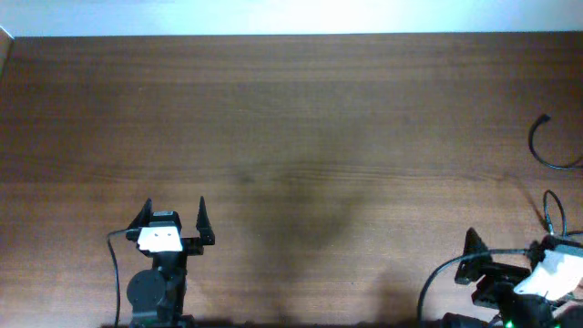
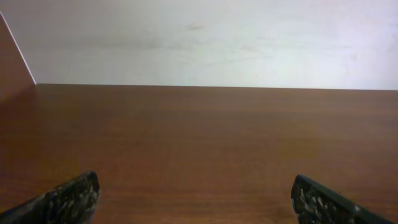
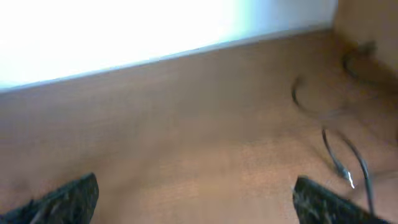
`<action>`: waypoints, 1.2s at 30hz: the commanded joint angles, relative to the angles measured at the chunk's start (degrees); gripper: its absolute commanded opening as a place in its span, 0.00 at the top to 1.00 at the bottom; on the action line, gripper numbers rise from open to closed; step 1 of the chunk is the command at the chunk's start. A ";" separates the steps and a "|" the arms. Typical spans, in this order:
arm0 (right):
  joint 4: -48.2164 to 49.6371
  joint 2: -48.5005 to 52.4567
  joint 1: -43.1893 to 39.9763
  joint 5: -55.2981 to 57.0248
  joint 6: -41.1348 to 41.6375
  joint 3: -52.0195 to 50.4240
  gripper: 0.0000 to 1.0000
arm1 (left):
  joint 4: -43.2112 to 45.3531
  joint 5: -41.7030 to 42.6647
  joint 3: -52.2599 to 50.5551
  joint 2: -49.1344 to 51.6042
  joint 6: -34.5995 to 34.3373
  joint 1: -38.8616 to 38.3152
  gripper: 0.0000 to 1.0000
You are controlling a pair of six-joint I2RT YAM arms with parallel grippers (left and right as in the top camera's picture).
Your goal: Untangle cables
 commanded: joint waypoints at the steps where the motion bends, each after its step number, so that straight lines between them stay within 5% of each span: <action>1: 14.05 -7.93 4.26 1.42 0.17 -10.80 0.01 | -0.20 -0.42 -0.37 -0.31 1.11 -0.17 0.01; 8: 49.99 -15.37 5.35 -1.36 0.37 -37.29 0.01 | -0.20 -0.42 -0.37 -0.31 1.11 -0.17 0.01; 16: 69.26 -15.43 14.64 8.22 0.35 -51.47 0.01 | -0.20 -0.42 -0.37 -0.31 1.11 -0.17 0.01; 29: 58.40 -15.45 14.78 12.46 0.02 -54.03 0.01 | -0.20 -0.42 -0.37 -0.31 1.11 -0.17 0.01; 36: 56.41 -15.45 14.78 12.04 -7.80 -54.03 0.01 | -0.20 -0.42 -0.37 -0.31 1.11 -0.17 0.01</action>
